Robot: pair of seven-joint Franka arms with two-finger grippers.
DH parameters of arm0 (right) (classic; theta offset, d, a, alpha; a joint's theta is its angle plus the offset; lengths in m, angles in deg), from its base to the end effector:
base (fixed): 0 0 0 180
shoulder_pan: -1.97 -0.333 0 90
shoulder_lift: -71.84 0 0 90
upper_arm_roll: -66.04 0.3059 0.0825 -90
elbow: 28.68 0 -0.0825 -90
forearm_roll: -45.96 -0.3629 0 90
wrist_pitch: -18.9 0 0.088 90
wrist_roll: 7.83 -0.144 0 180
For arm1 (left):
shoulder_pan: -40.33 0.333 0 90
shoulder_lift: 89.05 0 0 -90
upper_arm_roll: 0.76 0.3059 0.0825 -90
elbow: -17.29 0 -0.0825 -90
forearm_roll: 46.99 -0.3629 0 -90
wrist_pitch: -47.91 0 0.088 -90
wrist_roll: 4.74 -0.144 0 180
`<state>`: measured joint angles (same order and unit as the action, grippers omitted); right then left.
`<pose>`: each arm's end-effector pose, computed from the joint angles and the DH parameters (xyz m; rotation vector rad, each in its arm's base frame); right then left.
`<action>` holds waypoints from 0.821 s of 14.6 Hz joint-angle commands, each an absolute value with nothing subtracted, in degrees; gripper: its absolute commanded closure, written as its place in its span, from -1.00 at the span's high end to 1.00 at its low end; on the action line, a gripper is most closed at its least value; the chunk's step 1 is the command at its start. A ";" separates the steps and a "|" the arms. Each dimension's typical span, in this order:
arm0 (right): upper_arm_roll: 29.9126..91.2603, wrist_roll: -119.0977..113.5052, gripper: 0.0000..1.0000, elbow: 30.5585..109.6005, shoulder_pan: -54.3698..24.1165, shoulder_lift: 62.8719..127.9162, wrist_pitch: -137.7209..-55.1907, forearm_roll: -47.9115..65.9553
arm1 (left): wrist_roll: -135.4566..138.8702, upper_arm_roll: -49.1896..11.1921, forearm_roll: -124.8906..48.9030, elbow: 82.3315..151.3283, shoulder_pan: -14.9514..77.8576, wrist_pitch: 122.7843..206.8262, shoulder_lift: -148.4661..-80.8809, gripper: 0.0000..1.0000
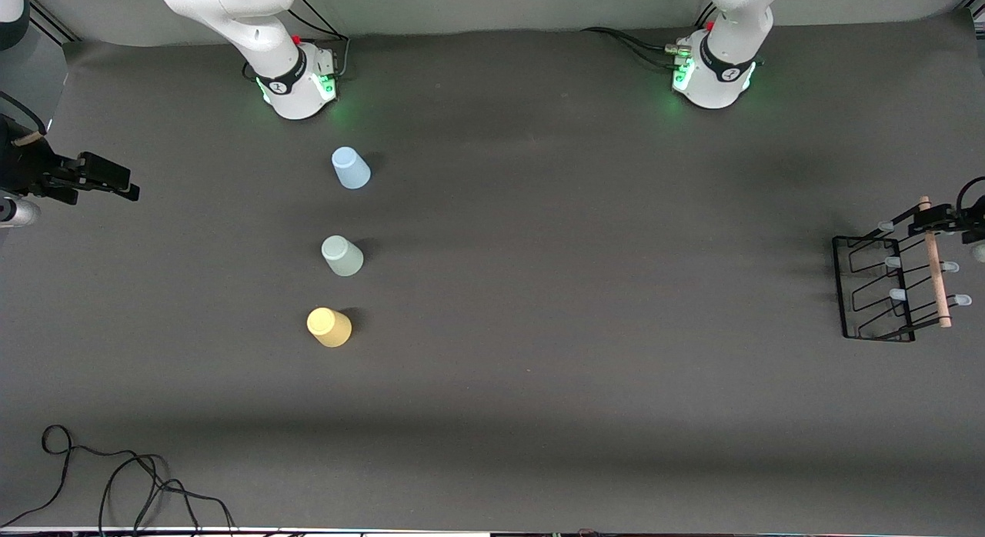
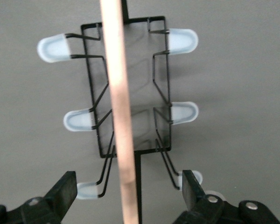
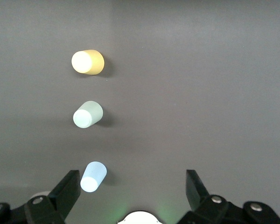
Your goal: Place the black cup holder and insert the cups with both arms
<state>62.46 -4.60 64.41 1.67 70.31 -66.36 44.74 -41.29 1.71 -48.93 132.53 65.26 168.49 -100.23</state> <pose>0.5103 -0.0264 0.5608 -3.1079 0.0003 0.1688 0.4909 0.2571 0.3160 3.1020 -0.2781 -0.1649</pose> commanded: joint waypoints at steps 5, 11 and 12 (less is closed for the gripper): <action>62.52 -5.81 1.00 64.92 1.53 69.38 -65.83 44.64 | -42.54 1.96 -47.60 133.57 64.85 174.28 -101.97 0.63; 62.52 -5.81 1.00 64.92 1.62 69.38 -65.83 44.55 | -42.10 1.96 -45.41 132.69 64.94 172.80 -101.09 -1.00; 62.52 -5.81 1.00 64.92 1.62 69.38 -65.83 44.55 | -42.10 1.96 -45.32 132.52 64.94 172.80 -101.09 -1.00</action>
